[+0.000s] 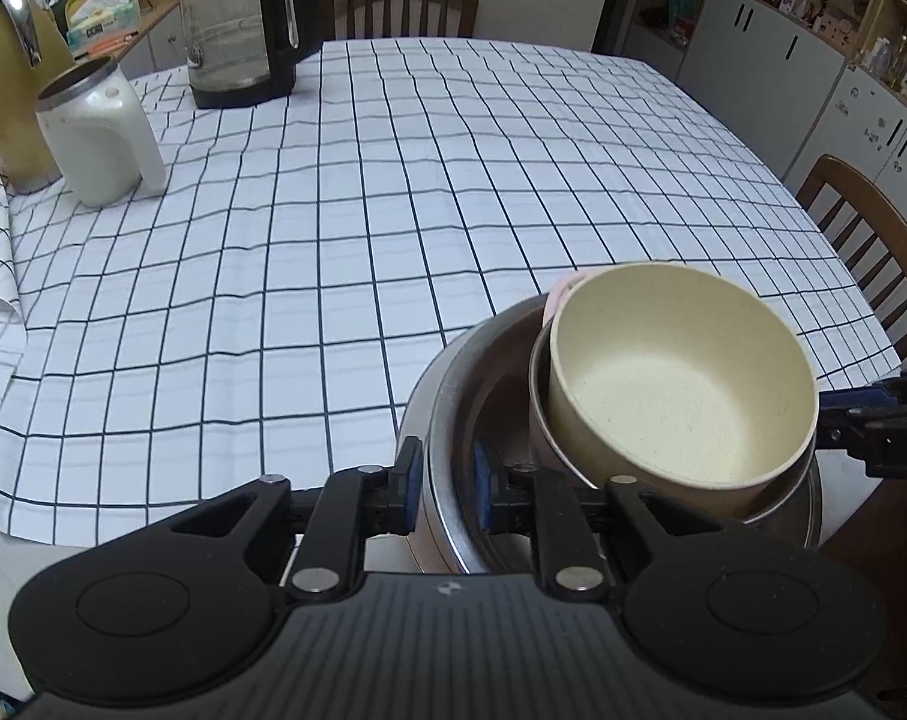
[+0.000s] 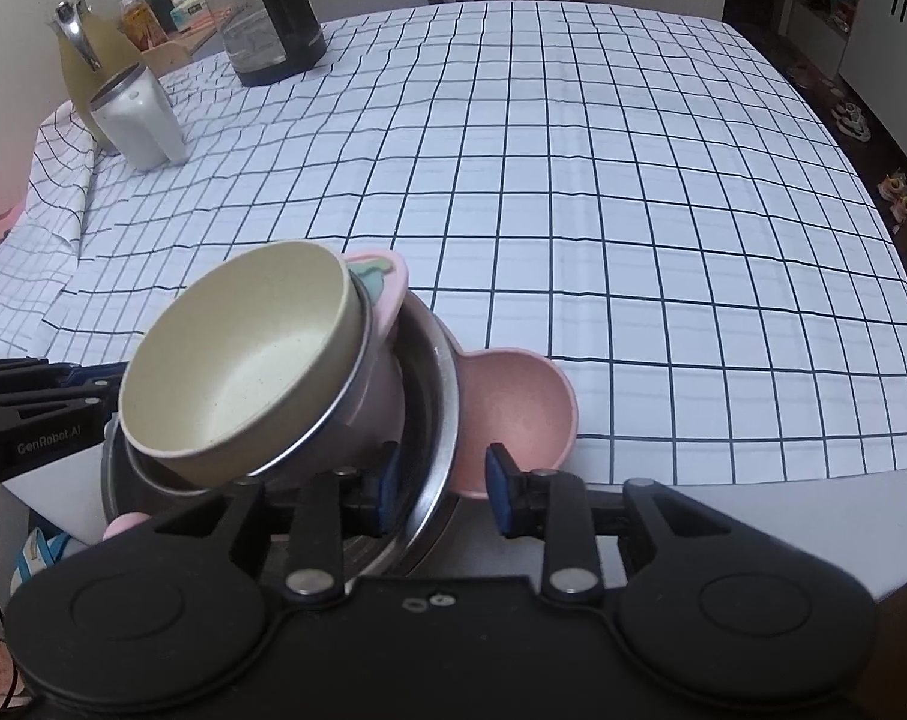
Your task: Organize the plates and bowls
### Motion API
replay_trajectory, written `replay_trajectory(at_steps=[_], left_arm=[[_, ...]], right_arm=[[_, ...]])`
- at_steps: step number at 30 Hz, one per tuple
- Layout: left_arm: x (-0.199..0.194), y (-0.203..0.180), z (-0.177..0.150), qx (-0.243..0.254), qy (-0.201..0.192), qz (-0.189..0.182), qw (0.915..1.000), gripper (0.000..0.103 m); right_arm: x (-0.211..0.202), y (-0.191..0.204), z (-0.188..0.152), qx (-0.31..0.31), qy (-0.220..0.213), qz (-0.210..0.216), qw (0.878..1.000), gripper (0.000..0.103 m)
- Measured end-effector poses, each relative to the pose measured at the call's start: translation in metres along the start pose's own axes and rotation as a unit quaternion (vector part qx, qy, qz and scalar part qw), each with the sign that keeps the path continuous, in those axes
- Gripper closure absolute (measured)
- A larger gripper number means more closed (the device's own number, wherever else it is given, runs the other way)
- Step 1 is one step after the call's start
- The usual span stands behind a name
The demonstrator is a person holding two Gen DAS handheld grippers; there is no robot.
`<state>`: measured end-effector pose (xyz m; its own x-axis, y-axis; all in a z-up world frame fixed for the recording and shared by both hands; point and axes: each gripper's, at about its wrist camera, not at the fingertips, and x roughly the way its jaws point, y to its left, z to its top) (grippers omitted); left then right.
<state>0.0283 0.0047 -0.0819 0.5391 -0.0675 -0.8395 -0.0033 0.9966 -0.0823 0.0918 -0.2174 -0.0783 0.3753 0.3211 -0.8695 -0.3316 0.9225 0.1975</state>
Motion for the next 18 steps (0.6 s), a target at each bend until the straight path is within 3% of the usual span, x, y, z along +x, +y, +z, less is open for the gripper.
replay_trajectory(at_steps=[3,5,18], left_arm=[[-0.008,0.002,0.000,-0.004,-0.014,0.007,0.9999,0.066],[-0.015,0.002,-0.001,-0.008,-0.025,0.012,0.9996,0.048],[-0.075,-0.026,-0.011,-0.041,-0.094,0.044,0.9938,0.032]], right_arm=[[-0.010,0.001,-0.003,-0.007,-0.012,0.001,1.000,0.067],[-0.018,0.001,-0.005,-0.014,-0.020,0.006,1.000,0.062],[-0.069,0.001,-0.016,-0.071,-0.101,0.065,0.990,0.029]])
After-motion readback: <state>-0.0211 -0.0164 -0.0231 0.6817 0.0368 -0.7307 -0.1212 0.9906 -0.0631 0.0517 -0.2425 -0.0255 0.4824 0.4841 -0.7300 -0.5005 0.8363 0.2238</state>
